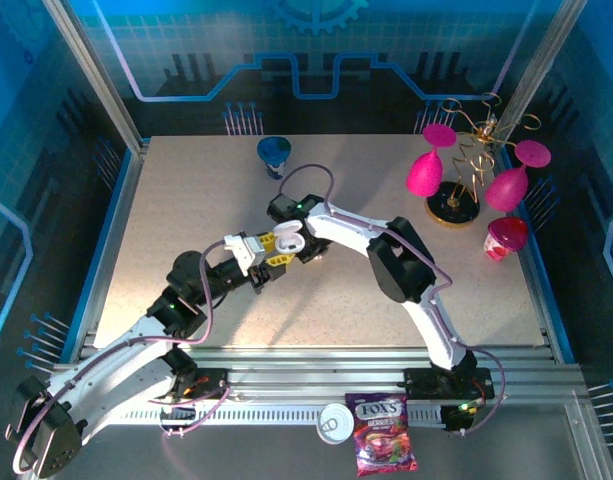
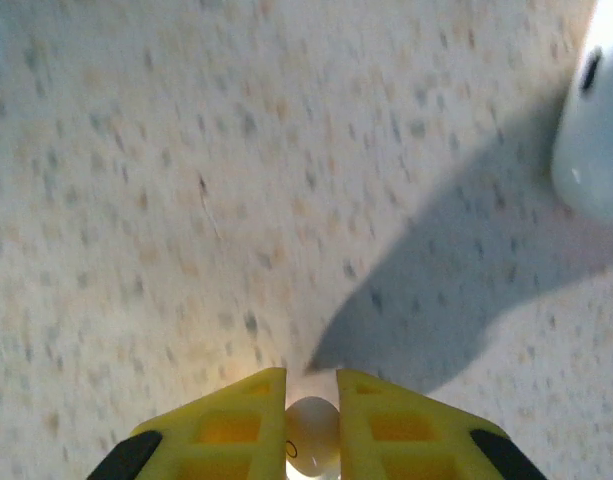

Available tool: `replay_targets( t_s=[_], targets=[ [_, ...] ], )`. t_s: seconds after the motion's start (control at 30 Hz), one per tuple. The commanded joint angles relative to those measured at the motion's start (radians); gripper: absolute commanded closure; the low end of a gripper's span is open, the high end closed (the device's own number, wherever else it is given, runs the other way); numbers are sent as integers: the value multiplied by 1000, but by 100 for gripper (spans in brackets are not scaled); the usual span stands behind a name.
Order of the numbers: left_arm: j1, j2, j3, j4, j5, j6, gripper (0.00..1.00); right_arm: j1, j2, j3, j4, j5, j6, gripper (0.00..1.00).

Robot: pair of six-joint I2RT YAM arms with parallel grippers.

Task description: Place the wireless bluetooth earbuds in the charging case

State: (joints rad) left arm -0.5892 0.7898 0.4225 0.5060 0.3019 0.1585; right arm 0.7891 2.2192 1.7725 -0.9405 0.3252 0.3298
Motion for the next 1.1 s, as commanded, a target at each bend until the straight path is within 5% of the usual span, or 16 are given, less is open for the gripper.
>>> replay_targets(
  t_s=[0.0,0.3,0.53,0.83,1.07],
  targets=[
    [4,22,-11,47,-17,-19,81,-35,-189,-118,81,-73,50,85],
    [35,116,-22,155,55,-83,83,-170,-690,-562,320,-326,161,87],
    [50,186,18,157,126,-111,82,-231,-978,-674,458,-631,195,86],
    [52,252,66,152,214,-143,82,-235,-1041,-697,716,-936,285,86],
    [53,260,88,137,228,-188,82,-225,-1001,-690,757,-978,287,87]
  ],
)
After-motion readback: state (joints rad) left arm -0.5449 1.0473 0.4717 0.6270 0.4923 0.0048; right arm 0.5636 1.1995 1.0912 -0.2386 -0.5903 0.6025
